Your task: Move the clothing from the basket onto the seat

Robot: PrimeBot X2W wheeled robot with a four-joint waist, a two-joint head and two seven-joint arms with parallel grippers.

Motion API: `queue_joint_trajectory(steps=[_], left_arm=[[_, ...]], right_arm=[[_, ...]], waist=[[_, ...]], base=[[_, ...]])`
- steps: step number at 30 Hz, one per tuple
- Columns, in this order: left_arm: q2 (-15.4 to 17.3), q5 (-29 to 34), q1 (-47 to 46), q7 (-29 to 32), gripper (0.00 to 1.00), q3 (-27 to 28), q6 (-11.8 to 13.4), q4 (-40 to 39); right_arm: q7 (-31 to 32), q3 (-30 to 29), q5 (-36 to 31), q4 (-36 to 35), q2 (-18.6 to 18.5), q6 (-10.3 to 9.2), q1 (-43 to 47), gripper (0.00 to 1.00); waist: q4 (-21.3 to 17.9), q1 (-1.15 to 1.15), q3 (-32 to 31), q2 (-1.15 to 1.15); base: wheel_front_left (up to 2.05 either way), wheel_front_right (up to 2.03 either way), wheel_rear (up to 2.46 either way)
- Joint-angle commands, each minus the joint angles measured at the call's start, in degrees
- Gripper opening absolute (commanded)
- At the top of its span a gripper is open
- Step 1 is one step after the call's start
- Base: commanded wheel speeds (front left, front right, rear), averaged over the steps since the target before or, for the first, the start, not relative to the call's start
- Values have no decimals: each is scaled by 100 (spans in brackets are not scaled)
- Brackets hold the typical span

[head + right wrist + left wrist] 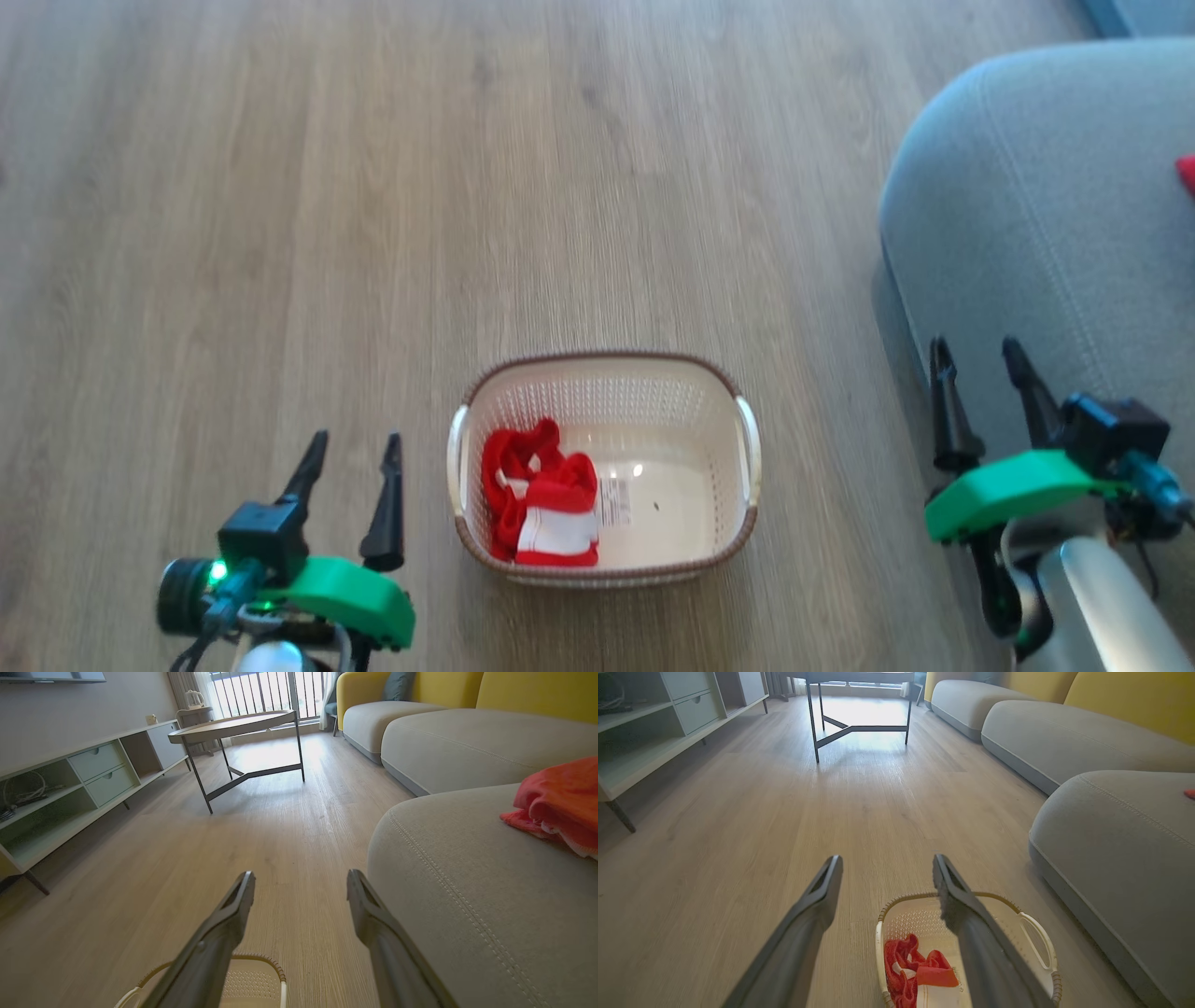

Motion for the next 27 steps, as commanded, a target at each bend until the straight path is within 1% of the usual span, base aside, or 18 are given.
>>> queue_joint_trajectory(steps=[1, 6, 13, 22, 27], left_arm=[[-3, -17, -332, -29, 100, 112, 14, -137], [-4, -38, -588, -29, 100, -78, 27, -12], [-4, -61, -1105, -29, 100, -492, -5, 362], [-4, 78, -2030, -29, 100, -1029, -61, 898], [-4, 204, -2604, -29, 100, -1235, -98, 1354]], right_arm=[[-28, 74, -58, -261, -39, 40, -343, 100], [-28, 88, -76, -426, -28, 40, -637, 100], [-28, 166, -70, -615, -37, 40, -1070, 100], [-28, 253, -61, -810, -20, 40, -1609, 100], [-28, 361, -55, -893, 16, 40, -1932, 100]], waist=[[-52, 0, 259, 0], [-132, 0, 769, 0], [-248, 0, 1560, 0], [-419, 0, 2629, 0], [-561, 0, 3211, 0]], base=[[0, 0, 0], [0, 0, 0], [0, 0, 0], [0, 0, 0], [0, 0, 0]])
